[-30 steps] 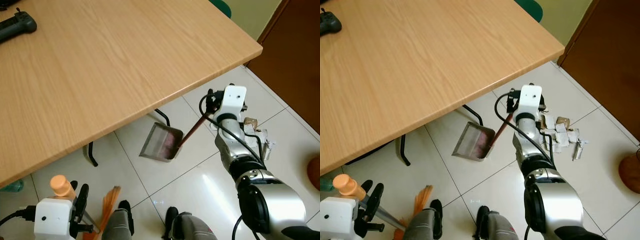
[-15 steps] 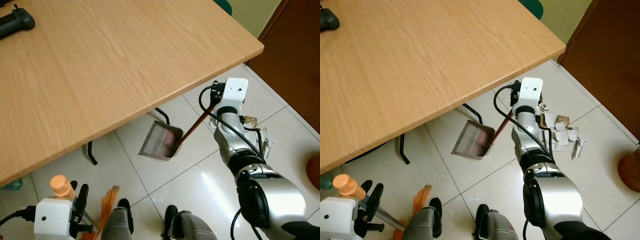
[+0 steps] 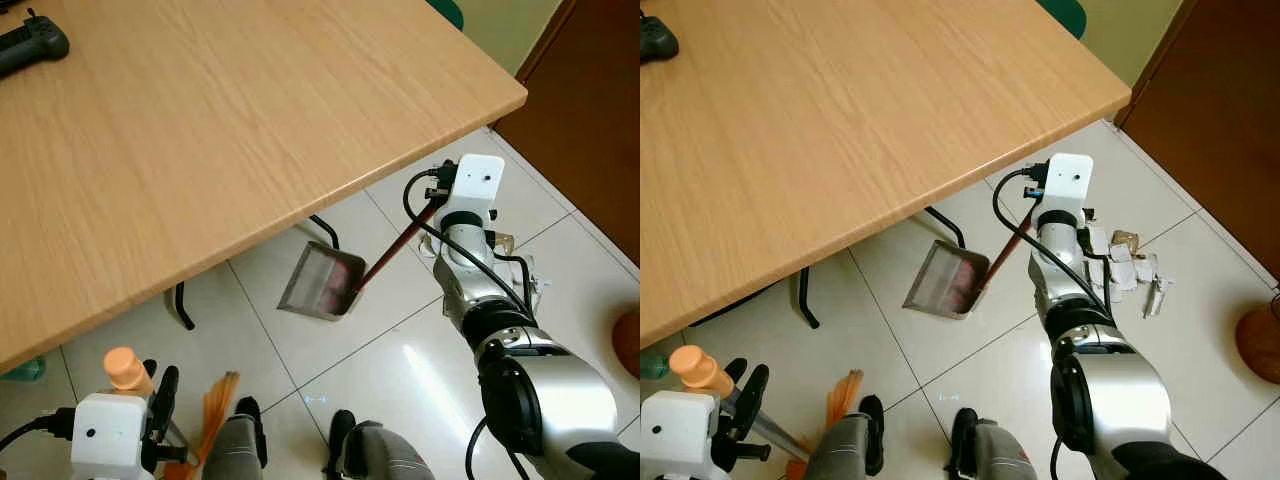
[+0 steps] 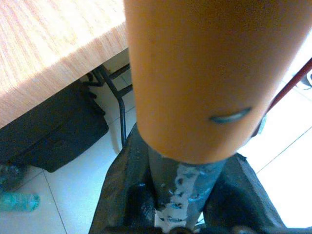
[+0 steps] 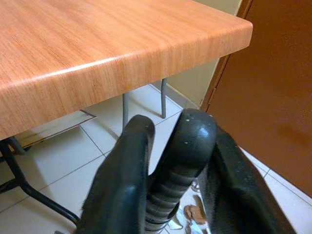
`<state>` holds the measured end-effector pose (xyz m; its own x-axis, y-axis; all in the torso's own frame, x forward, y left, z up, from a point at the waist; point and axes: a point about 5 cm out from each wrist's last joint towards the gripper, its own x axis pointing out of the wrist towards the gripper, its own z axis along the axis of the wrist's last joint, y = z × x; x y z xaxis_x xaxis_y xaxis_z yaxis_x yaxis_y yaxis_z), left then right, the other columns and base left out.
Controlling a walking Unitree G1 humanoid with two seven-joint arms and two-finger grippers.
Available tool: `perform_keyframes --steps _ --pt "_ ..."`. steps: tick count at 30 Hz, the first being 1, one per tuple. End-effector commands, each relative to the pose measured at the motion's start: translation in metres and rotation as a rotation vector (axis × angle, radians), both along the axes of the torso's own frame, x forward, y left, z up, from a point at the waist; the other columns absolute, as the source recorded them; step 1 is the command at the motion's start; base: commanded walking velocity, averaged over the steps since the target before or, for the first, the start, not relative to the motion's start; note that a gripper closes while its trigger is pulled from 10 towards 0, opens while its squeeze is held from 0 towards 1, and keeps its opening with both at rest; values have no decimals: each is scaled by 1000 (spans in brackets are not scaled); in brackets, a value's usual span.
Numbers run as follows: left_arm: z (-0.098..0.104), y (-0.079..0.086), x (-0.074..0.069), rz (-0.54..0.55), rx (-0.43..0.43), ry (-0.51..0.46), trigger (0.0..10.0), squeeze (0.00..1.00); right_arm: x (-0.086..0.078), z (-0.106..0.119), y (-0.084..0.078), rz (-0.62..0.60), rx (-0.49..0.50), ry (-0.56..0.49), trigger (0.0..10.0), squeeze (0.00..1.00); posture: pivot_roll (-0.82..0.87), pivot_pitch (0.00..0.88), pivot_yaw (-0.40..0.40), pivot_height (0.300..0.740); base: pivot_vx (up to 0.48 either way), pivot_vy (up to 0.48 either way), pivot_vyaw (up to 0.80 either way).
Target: Sweep floor
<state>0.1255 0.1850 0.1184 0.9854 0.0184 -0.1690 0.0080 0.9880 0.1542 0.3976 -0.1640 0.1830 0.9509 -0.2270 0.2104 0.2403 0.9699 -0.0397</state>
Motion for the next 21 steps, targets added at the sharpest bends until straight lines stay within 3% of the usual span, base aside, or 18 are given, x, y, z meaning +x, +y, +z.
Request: perform_keyframes --steps 1,12,21 --pt "-11 5 -5 27 22 71 10000 0 -2 -10 -3 -9 -9 35 0 0 379 394 -8 740 0 0 0" --pt "-16 1 2 16 13 70 10000 0 -4 -12 -7 -10 -60 37 0 0 355 366 -22 740 0 0 0" --pt "-25 -3 29 -27 -4 41 10000 0 -16 -29 -31 -50 -110 65 0 0 288 281 -49 740 0 0 0"
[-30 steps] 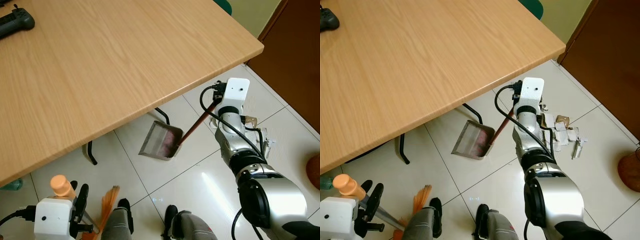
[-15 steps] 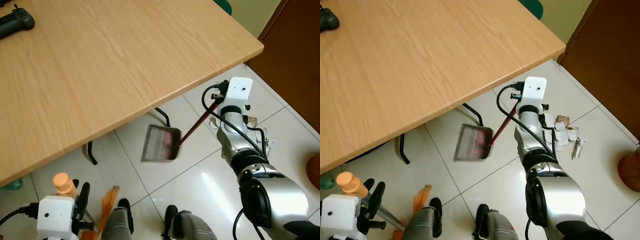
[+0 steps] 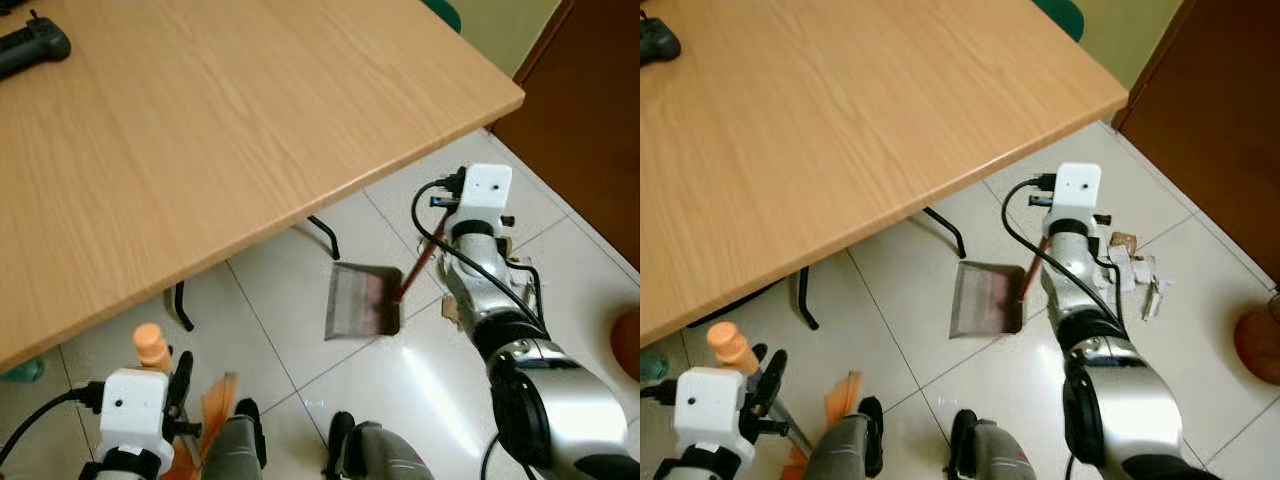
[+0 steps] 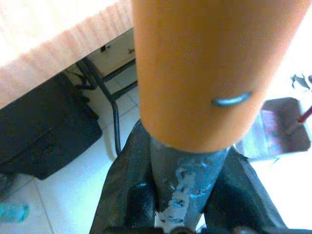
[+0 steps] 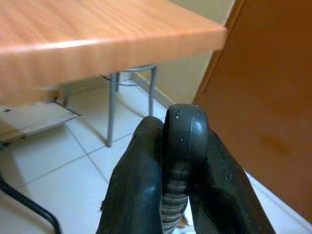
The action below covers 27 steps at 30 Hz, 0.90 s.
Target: Sweep floor
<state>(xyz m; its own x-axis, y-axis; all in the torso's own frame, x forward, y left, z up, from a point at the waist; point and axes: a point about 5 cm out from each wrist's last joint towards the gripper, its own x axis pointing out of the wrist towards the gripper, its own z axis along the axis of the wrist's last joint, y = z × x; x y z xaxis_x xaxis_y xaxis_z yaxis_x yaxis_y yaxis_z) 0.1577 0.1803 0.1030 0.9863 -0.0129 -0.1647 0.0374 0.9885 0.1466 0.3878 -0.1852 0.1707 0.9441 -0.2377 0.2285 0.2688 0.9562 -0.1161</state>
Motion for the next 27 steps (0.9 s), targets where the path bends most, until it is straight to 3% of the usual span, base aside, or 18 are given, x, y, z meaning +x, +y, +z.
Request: perform_keyframes --steps 1,9,18,23,24,25,26,27 --pt "-10 2 2 -4 6 33 10000 0 -10 -22 -17 -40 -26 76 0 0 284 277 -50 740 0 0 0" --pt "-13 4 28 -28 -7 -18 10000 0 -38 -51 -45 -97 -10 139 0 0 207 192 -57 740 0 0 0" --pt "-17 1 46 -59 -11 -44 10000 0 -63 -63 -72 -198 -15 178 0 0 159 139 -38 740 0 0 0" --pt "-17 10 56 -64 3 -59 10000 0 -83 -78 -78 -249 62 227 0 0 133 115 -27 740 0 0 0" --pt "-18 12 59 -75 10 -61 10000 0 -93 -83 -77 -254 86 248 2980 0 124 107 -27 740 0 0 0" --pt "-18 12 59 -78 12 -62 10000 0 -96 -85 -77 -255 91 255 2980 0 124 107 -27 740 0 0 0" --pt "-18 13 60 -81 15 -62 10000 0 -98 -87 -76 -256 94 263 4353 0 118 103 -28 740 0 0 0" --pt "-19 14 63 -85 19 -64 10000 0 -102 -89 -73 -254 104 278 8118 0 109 95 -30 740 0 0 0"
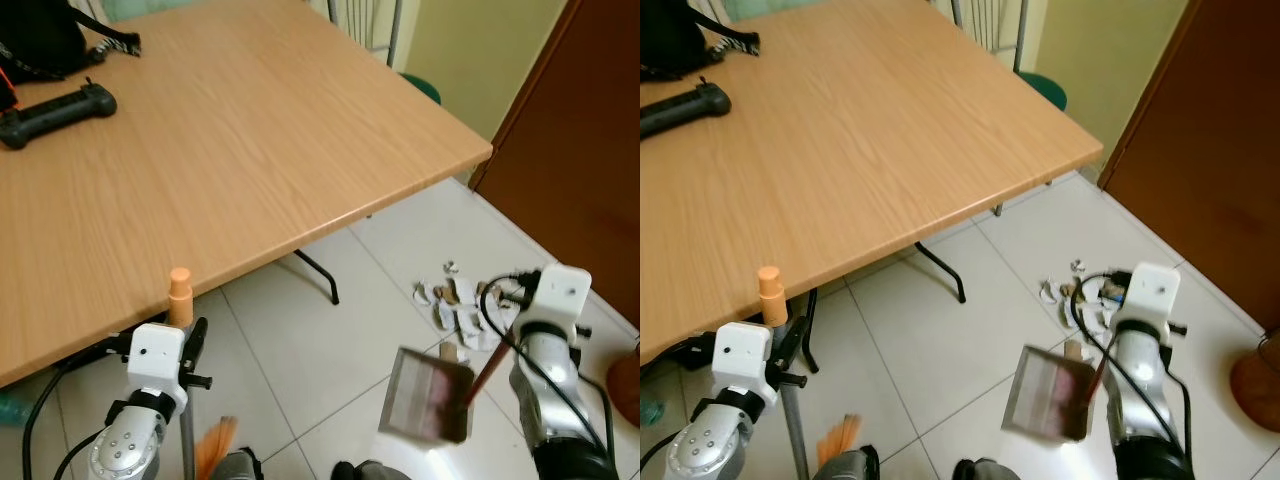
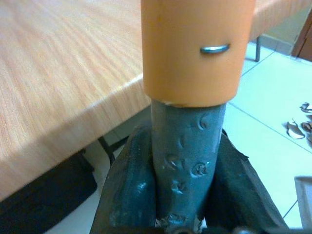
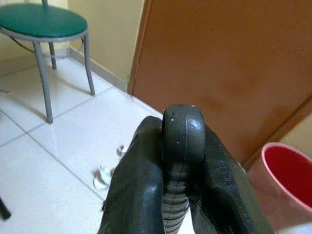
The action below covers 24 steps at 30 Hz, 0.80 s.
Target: Sweep floor
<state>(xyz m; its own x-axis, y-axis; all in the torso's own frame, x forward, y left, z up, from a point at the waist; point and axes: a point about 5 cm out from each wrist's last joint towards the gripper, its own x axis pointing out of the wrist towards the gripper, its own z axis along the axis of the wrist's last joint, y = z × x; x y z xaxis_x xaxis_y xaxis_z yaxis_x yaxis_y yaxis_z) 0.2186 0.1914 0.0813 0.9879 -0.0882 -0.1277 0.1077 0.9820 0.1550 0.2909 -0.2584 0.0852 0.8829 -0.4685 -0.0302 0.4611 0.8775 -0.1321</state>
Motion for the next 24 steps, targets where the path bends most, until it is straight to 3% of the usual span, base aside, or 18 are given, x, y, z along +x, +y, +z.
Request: perform_keyframes --steps 1,2,3,4,15,24 --pt "2 4 3 -9 15 -27 10000 0 -7 -5 2 -13 33 32 8118 0 109 95 -30 740 0 0 0" --pt "2 4 4 -11 17 -28 10000 0 -9 -5 3 -12 39 35 8118 0 109 95 -30 740 0 0 0" --pt "2 5 6 -9 18 -31 10000 0 -10 -6 5 -8 45 38 9529 0 101 89 -29 740 0 0 0" --pt "2 6 7 -9 18 -32 10000 0 -10 -5 6 -5 48 41 10000 0 101 89 -29 740 0 0 0" --pt "-7 4 3 -15 0 -15 10000 0 -20 -10 1 -22 88 92 10000 0 95 77 -14 740 0 0 0" --pt "1 0 11 -31 -13 -68 10000 0 -22 -9 3 -24 97 100 10000 0 83 87 -11 740 0 0 -800"
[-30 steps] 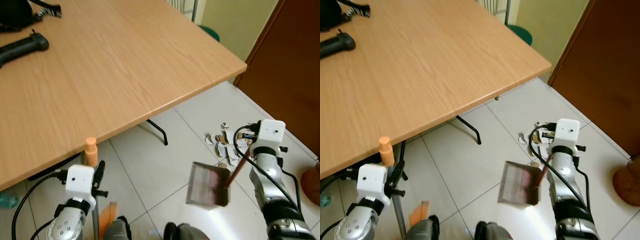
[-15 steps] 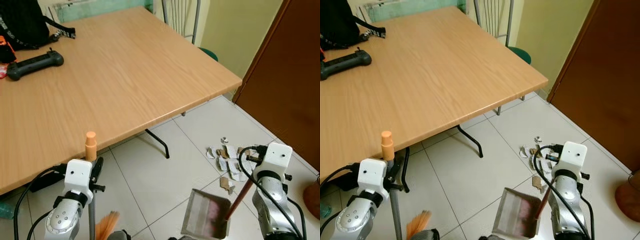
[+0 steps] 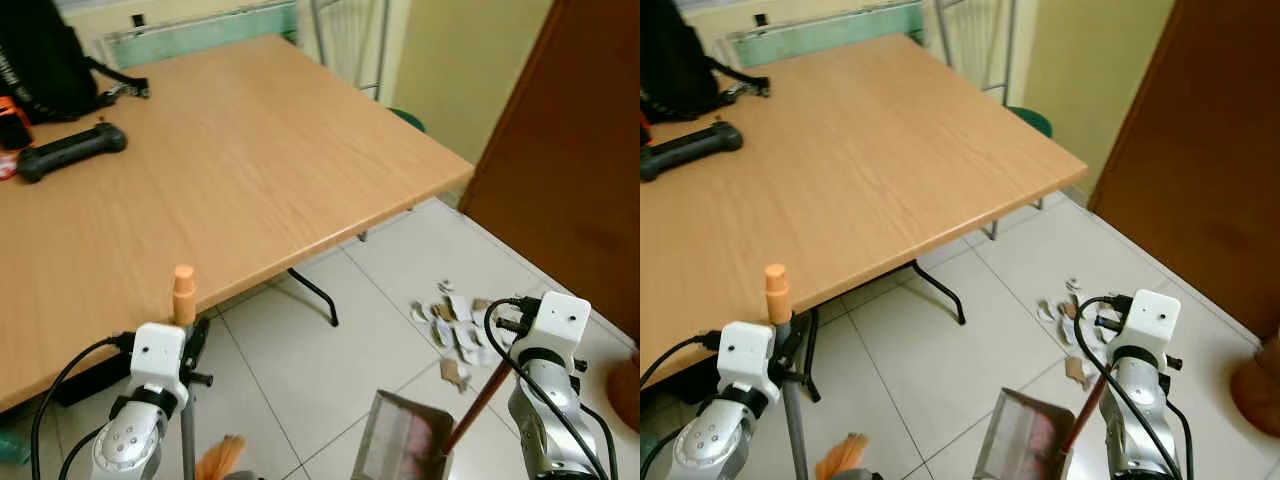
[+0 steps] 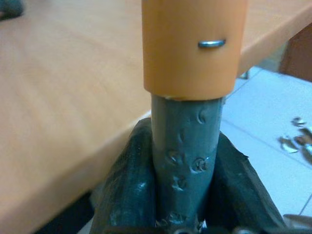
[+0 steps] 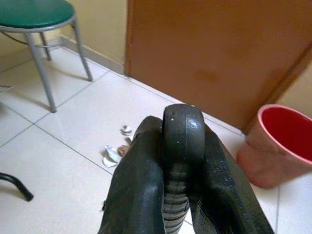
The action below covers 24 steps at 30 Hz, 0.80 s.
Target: Sweep floor
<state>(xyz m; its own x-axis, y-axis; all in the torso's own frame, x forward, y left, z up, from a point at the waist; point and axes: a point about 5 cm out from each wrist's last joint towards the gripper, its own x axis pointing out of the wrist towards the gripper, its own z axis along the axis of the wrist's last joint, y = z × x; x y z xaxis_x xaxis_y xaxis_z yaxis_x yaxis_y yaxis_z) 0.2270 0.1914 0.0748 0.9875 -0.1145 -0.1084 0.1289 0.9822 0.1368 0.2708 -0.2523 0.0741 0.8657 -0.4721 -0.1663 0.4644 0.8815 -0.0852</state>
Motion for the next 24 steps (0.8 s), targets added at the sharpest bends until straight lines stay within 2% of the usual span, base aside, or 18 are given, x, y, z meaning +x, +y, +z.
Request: perform_keyframes --steps 1,7,13,24 --pt "8 -1 3 -9 6 -52 10000 0 -2 2 -2 -4 -7 5 10000 0 82 87 -10 740 259 0 -700" --pt "7 -4 3 -18 -3 -52 10000 0 1 5 1 18 -13 -4 10000 0 82 87 -11 740 268 0 -243" --pt "8 -6 3 -17 -19 -58 10000 0 0 7 5 51 -41 -16 10000 0 81 82 -12 740 0 0 0" --pt "11 -7 6 -32 -26 -66 10000 0 -3 3 6 55 -40 0 10000 0 78 81 -6 740 0 -442 -568"
